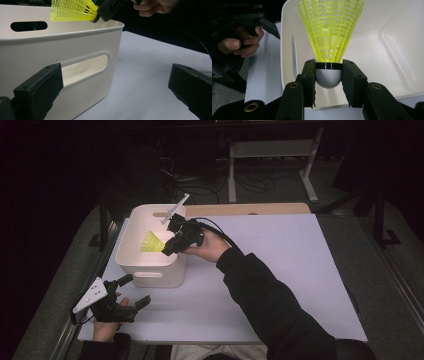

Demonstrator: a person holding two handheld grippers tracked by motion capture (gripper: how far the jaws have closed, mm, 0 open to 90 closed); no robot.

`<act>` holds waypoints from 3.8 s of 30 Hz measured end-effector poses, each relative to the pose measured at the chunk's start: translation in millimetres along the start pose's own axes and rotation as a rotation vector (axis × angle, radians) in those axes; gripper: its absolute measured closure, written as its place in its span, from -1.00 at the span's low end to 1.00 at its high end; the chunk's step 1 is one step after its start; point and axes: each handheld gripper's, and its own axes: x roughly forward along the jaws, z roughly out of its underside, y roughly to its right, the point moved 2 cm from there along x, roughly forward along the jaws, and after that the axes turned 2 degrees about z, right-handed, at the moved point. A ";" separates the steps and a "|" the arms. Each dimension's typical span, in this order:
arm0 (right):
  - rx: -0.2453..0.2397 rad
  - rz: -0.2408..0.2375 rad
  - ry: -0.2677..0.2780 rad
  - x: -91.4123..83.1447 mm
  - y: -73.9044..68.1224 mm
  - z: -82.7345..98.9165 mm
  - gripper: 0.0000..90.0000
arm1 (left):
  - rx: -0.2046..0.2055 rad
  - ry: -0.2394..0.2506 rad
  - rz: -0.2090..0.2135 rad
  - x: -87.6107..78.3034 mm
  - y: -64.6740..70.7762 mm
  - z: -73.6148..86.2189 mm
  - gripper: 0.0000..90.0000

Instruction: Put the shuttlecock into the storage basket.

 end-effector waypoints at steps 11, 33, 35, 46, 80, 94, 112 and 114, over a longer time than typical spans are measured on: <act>0.011 -0.013 -0.004 4.6 0.9 0.4 0.41 | 0.000 -0.001 0.000 -0.1 0.0 0.0 -1.00; 0.021 0.042 0.035 -10.0 -0.9 -1.0 -0.58 | -0.004 0.004 0.000 -0.9 0.4 0.2 -1.00; 0.013 0.053 0.044 -12.6 -1.2 -0.6 -0.65 | -0.003 0.004 0.001 -1.0 0.4 0.1 -1.00; 0.028 0.092 0.093 -30.7 0.2 6.5 -1.00 | -0.004 0.003 0.000 0.6 -0.2 0.0 -1.00; 0.084 0.150 0.152 -72.6 16.4 45.1 -1.00 | -0.005 -0.002 -0.001 2.0 -0.7 0.2 -1.00; 0.109 0.169 0.159 -87.2 21.3 63.0 -1.00 | -0.007 -0.003 -0.002 2.4 -0.6 0.3 -1.00; 0.160 0.189 0.168 -99.7 30.6 93.5 -1.00 | -0.010 -0.003 -0.003 2.5 -0.6 0.4 -1.00; 0.165 0.190 0.171 -100.8 31.4 97.4 -1.00 | -0.010 -0.003 -0.004 2.4 -0.7 0.4 -1.00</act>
